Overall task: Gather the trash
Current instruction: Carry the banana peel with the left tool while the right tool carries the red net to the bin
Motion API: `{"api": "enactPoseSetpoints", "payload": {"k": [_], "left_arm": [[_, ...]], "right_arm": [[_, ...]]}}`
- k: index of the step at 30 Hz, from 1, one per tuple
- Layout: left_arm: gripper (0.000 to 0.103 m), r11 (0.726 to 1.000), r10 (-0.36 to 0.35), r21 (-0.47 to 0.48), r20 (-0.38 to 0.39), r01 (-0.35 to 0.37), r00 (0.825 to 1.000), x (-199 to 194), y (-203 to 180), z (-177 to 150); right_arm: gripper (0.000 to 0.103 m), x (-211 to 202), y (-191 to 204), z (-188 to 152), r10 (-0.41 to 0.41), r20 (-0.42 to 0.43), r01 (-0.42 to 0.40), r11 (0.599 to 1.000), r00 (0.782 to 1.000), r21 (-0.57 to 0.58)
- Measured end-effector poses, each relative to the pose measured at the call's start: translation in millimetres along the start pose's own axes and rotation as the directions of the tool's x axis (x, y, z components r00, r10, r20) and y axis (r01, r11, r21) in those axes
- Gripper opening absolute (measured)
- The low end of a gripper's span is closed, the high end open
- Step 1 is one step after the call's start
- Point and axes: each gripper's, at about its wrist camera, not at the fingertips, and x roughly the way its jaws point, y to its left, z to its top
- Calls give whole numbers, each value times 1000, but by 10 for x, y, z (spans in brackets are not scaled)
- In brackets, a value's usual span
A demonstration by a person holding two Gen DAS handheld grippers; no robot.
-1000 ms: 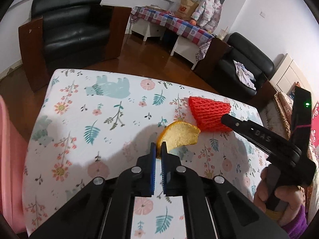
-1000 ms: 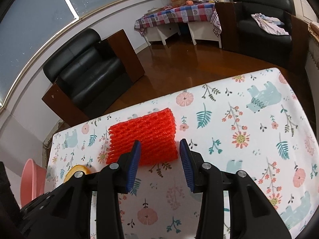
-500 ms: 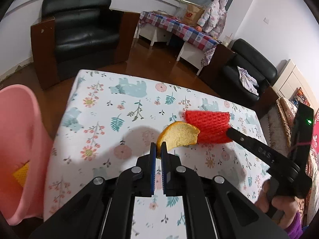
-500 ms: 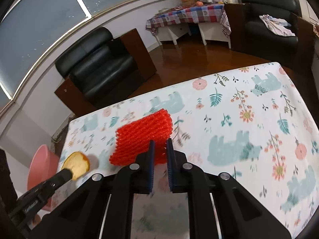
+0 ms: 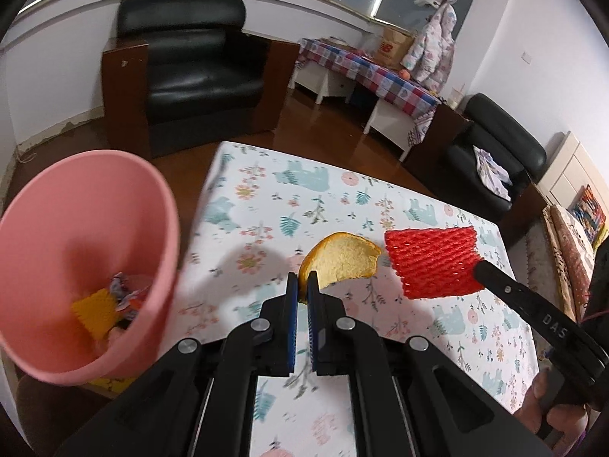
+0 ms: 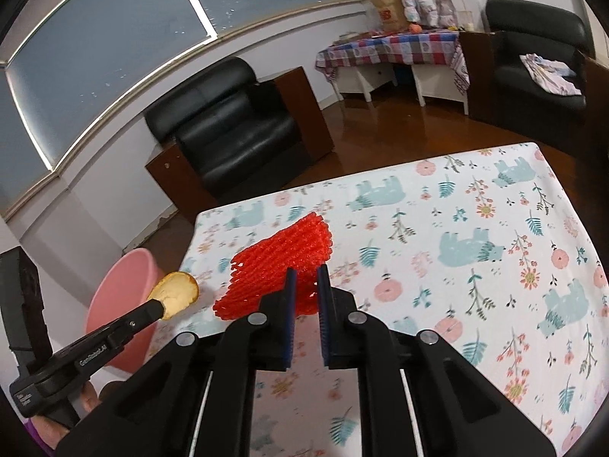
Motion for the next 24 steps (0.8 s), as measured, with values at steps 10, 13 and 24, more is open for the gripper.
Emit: {"api": "enactPoseSetpoints", "payload": {"k": [10,13,24], "left_arm": [[4,997,69,-26,50,-68,996,-339,220,-83],[4,995,92,-33,71,-90,993,-441,295,-100],[4,988,140,-83,111,-131,984,-684,580,-138]], "right_arm": [[11,-138,421,-52,44,11,-43,996,999,-82],[11,-148,550,-68,57,9,-55,992,998,-110],[11,-131,1033,-83,88,0,-86,972,996,-218]]}}
